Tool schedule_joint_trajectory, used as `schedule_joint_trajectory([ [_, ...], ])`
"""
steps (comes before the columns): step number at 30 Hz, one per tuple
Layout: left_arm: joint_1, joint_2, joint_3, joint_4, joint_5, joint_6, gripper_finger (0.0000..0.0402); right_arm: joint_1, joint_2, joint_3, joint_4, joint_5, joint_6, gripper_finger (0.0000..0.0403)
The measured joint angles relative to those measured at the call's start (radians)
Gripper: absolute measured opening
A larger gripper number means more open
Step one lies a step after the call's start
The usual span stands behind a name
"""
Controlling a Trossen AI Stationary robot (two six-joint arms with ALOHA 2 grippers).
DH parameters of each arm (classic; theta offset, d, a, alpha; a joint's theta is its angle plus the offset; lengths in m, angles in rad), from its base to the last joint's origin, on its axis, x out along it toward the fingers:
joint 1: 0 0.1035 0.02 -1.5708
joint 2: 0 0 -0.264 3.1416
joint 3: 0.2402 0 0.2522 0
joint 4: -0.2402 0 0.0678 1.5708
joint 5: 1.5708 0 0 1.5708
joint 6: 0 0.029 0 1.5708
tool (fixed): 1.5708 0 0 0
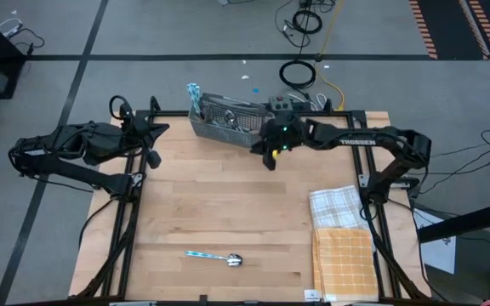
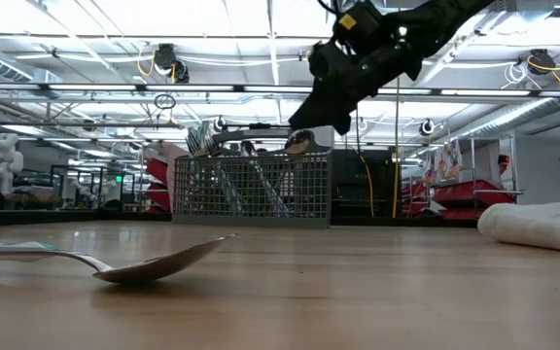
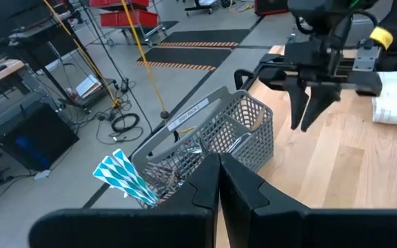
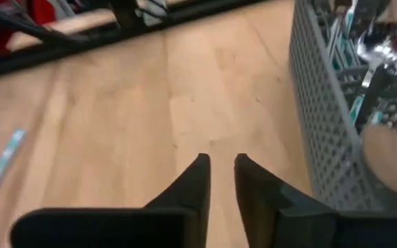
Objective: Sort silverware
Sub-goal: Adjust the utensil holder, then put the spoon into the middle right section of the utensil holder
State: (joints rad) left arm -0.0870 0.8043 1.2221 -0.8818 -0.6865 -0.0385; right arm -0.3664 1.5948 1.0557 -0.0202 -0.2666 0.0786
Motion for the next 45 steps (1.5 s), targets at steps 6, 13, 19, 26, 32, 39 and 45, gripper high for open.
schedule_joint_trajectory([
  [6, 0.0, 0.0, 0.0, 0.0, 0.0, 0.0, 0.0017, -0.009, 0.058, 0.0, -0.017, 0.09, 0.0, 0.0004],
  [13, 0.0, 0.0, 0.0, -0.002, 0.0, 0.001, 0.0017, -0.054, 0.104, 0.0, -0.006, 0.196, 0.003, 0.0014],
  [19, 0.0, 0.0, 0.0, -0.002, 0.0, 0.002, 0.0017, -0.097, 0.104, 0.0, -0.007, 0.244, -0.019, 0.0002],
  [26, 0.0, 0.0, 0.0, -0.002, 0.0, 0.001, 0.0017, -0.145, 0.104, 0.0, -0.007, 0.29, -0.023, 0.0001],
  [32, 0.0, 0.0, 0.0, -0.002, 0.0, -0.001, 0.0017, -0.174, 0.103, 0.0, -0.006, 0.323, -0.014, 0.0],
  [39, 0.0, 0.0, 0.0, -0.002, 0.0, -0.006, 0.0017, -0.147, 0.1, 0.0, 0.0, 0.031, 0.04, 0.0],
  [45, 0.0, 0.0, 0.0, -0.002, 0.0, -0.006, 0.0017, -0.006, 0.093, 0.0, 0.088, -0.275, 0.206, 0.0],
])
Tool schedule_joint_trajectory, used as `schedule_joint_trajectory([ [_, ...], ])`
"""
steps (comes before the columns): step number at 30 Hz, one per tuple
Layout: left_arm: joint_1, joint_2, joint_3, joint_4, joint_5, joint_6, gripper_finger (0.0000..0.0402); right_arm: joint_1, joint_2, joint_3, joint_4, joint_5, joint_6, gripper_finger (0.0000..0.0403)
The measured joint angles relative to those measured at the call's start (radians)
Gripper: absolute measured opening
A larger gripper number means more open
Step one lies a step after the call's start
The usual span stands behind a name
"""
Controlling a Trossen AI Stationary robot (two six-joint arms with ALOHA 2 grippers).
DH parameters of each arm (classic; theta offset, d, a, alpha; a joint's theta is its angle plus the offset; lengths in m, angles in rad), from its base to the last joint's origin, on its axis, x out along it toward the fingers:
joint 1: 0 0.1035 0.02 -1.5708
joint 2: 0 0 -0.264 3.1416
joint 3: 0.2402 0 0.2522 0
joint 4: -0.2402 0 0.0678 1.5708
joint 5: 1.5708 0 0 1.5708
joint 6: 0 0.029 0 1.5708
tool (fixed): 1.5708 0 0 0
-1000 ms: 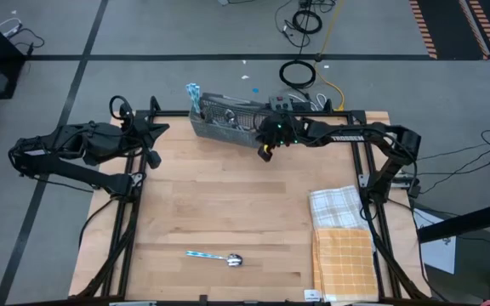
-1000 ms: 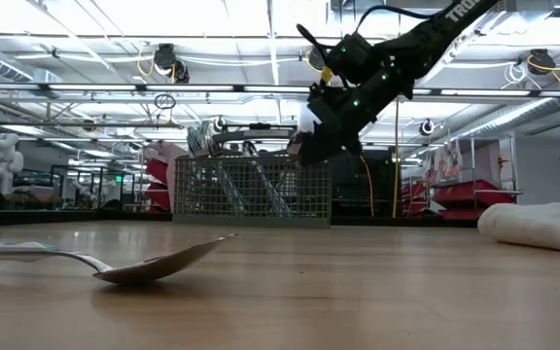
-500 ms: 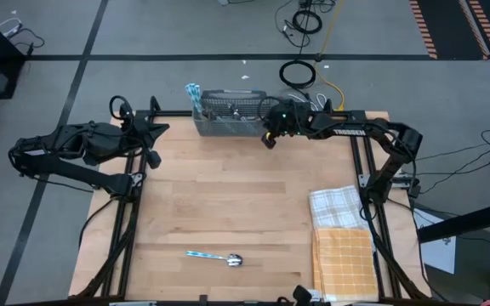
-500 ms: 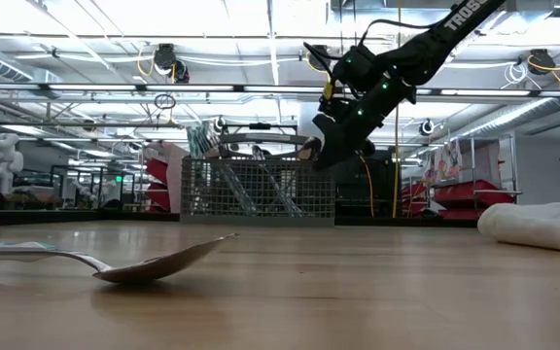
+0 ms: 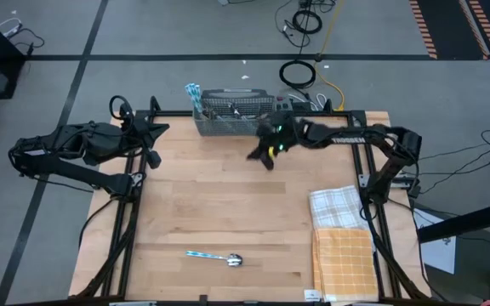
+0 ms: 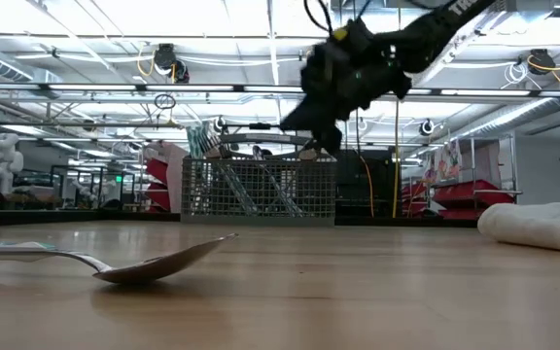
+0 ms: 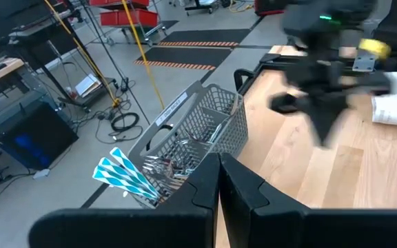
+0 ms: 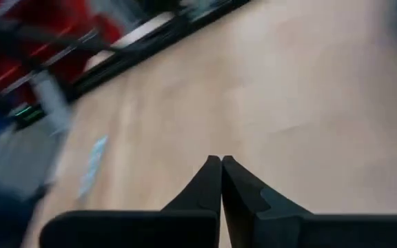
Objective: Sort silverware
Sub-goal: Put the spoon into the middle right section of the utensil holder
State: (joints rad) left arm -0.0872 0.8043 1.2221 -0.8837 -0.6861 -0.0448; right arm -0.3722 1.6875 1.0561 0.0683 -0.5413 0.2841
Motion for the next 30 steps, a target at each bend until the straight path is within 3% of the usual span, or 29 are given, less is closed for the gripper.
schedule_joint_trajectory([
  [4, 0.0, 0.0, 0.0, 0.0, 0.0, 0.0, 0.0017, 0.169, 0.001, 0.0, -0.007, 0.003, 0.007, 0.0],
  [8, 0.0, 0.0, 0.0, -0.001, 0.021, -0.001, 0.0017, 0.321, 0.001, 0.0, -0.011, 0.139, 0.062, 0.0012],
  [17, 0.0, 0.0, 0.0, -0.002, 0.115, -0.001, 0.0017, 0.521, 0.02, 0.04, -0.017, 0.406, 0.173, 0.01],
  [22, 0.0, 0.0, 0.0, -0.032, 0.182, -0.001, 0.0017, 0.59, 0.175, 0.272, -0.131, 0.459, 0.138, 0.0113],
  [30, 0.0, -0.003, 0.0, -0.084, 0.223, -0.002, 0.0017, 0.649, 0.503, 0.764, -0.635, 0.465, 0.077, 0.0114],
])
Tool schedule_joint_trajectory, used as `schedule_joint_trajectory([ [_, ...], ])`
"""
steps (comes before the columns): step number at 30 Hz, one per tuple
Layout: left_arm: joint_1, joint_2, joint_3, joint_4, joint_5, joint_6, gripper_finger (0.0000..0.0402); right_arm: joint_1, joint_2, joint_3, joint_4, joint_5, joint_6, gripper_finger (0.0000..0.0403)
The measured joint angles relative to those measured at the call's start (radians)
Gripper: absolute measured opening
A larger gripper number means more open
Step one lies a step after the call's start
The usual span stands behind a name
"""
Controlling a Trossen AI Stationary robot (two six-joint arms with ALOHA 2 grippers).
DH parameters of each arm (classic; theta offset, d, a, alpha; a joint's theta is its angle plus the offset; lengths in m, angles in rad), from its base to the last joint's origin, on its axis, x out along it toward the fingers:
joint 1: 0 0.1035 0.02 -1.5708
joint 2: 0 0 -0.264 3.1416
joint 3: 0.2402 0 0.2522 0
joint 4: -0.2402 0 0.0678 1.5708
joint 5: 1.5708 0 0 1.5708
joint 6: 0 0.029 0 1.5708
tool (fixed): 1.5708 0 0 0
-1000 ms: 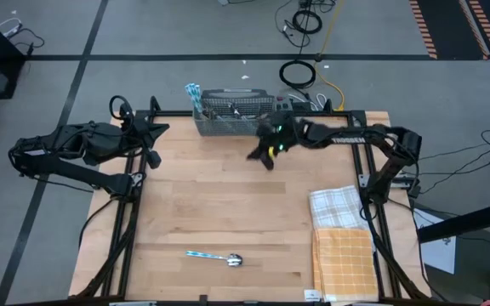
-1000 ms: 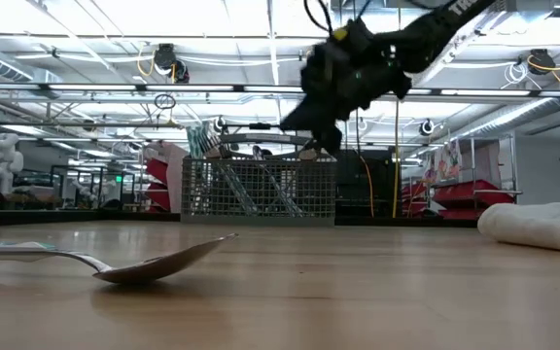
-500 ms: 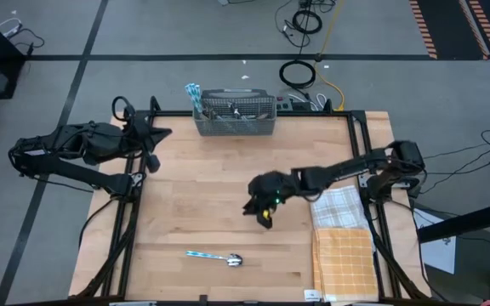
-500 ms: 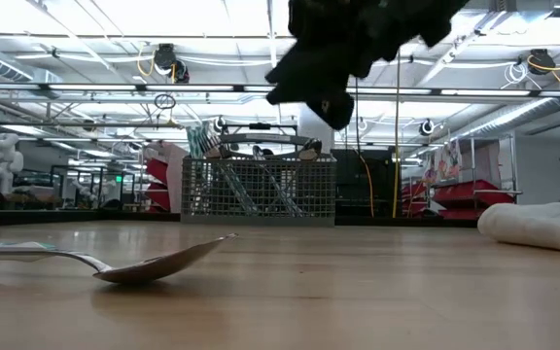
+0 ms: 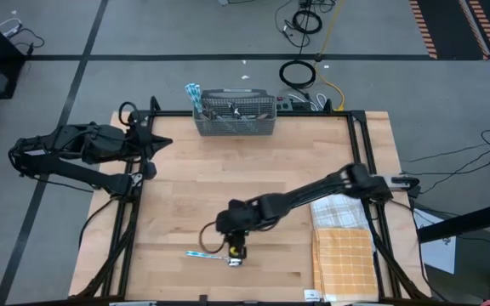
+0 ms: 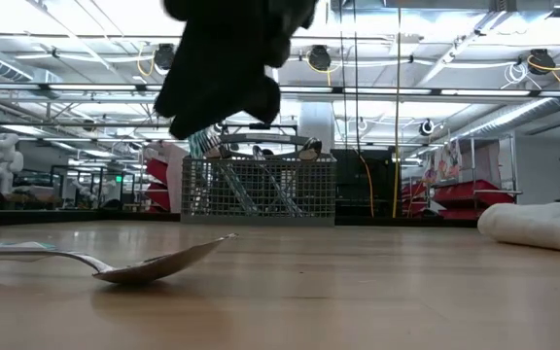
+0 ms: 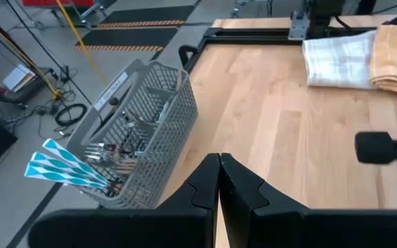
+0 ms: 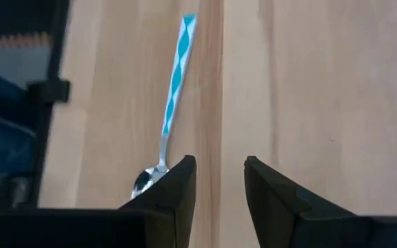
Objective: Sort silverware
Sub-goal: Put the spoon into the middle right section of the utensil holder
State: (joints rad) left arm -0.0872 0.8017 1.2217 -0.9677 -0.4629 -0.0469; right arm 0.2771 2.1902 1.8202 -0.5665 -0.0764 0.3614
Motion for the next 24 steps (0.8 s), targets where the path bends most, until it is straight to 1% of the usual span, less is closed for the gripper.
schedule_joint_trajectory([
  [2, 0.0, -0.002, 0.0, -0.006, 0.003, 0.0, 0.0017, 0.018, 0.062, 0.098, -0.082, 0.001, -0.008, 0.0114],
  [4, 0.0, -0.006, 0.0, -0.018, 0.012, 0.0, 0.0017, 0.038, 0.115, 0.181, -0.106, -0.002, -0.015, 0.0114],
  [7, 0.0, -0.006, 0.0, -0.02, 0.023, -0.001, 0.0017, 0.061, 0.179, 0.252, -0.118, -0.007, -0.011, 0.0114],
  [12, 0.0, -0.006, 0.0, -0.023, 0.035, -0.003, 0.0017, 0.078, 0.247, 0.275, -0.109, 0.005, 0.045, 0.0114],
  [16, 0.0, -0.005, 0.0, -0.024, 0.041, -0.003, 0.0017, 0.086, 0.289, 0.275, -0.08, 0.055, 0.059, 0.0114],
  [21, 0.0, -0.006, 0.0, -0.025, 0.041, -0.019, 0.0017, 0.086, 0.343, 0.281, -0.027, 0.051, 0.079, 0.0114],
  [23, 0.0, -0.006, 0.0, -0.041, 0.041, -0.023, 0.0017, 0.088, 0.363, 0.283, -0.056, 0.068, 0.117, 0.0108],
  [24, 0.0, -0.006, 0.0, -0.052, 0.041, -0.023, 0.0017, 0.092, 0.369, 0.284, -0.076, 0.079, 0.14, 0.0098],
])
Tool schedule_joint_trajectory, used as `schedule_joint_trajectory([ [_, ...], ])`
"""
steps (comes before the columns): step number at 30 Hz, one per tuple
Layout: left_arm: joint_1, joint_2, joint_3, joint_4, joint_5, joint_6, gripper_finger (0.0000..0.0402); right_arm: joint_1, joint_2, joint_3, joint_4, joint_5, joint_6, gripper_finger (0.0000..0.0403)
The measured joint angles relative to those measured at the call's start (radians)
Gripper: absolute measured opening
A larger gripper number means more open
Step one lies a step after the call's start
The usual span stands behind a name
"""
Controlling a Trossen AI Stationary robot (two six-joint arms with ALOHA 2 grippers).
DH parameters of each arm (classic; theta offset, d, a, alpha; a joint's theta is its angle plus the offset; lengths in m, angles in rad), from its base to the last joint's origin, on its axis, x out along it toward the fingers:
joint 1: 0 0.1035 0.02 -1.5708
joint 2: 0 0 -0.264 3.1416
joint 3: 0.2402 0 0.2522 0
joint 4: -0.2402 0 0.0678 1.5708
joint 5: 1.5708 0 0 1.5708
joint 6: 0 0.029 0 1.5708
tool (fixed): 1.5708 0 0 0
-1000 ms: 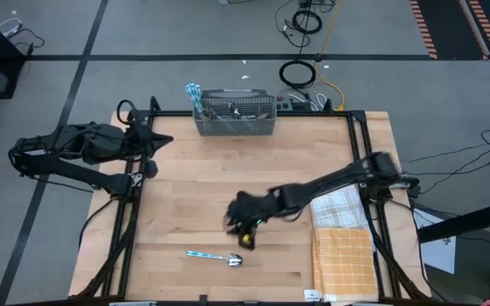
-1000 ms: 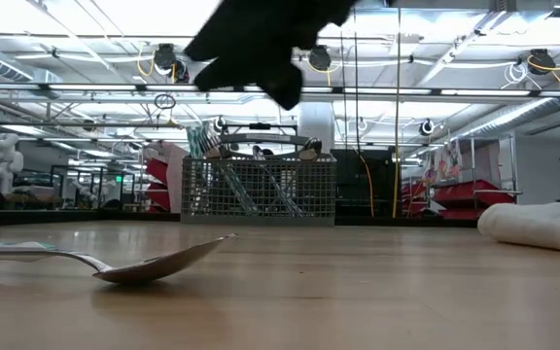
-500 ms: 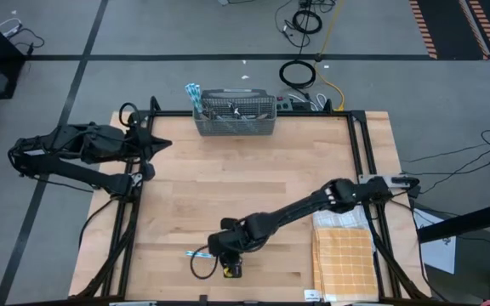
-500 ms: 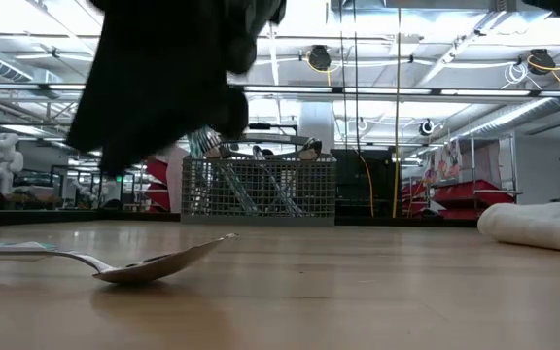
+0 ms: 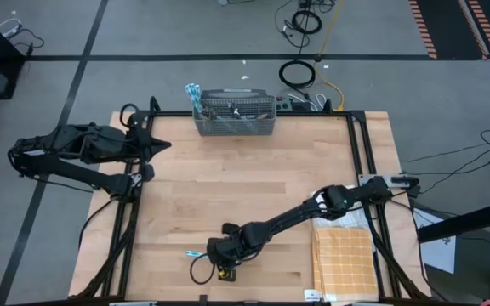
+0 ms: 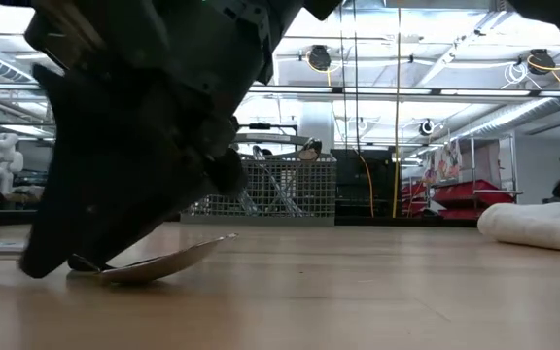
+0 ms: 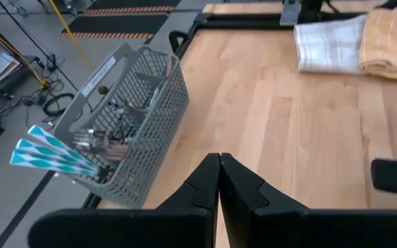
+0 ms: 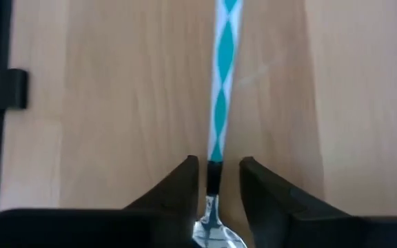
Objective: Sort silverware
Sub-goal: Put the spoon into the middle right section of the utensil holder
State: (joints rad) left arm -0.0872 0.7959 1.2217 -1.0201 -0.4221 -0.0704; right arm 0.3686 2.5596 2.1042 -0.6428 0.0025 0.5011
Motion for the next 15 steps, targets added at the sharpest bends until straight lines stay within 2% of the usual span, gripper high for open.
schedule_joint_trajectory([
  [4, 0.0, 0.0, 0.0, -0.029, 0.0, 0.0, 0.0017, 0.01, 0.005, 0.002, -0.068, 0.039, 0.017, 0.0021],
  [5, 0.0, 0.0, 0.0, -0.028, 0.0, 0.0, 0.0017, 0.013, 0.005, 0.002, -0.081, 0.052, 0.017, 0.0013],
  [11, 0.0, 0.0, 0.0, -0.029, 0.0, 0.005, 0.0017, 0.012, -0.022, -0.004, -0.114, 0.07, 0.036, 0.0004],
  [15, 0.0, 0.0, 0.0, -0.029, 0.0, 0.005, 0.0017, 0.006, -0.084, -0.014, -0.224, 0.167, 0.029, 0.0002],
])
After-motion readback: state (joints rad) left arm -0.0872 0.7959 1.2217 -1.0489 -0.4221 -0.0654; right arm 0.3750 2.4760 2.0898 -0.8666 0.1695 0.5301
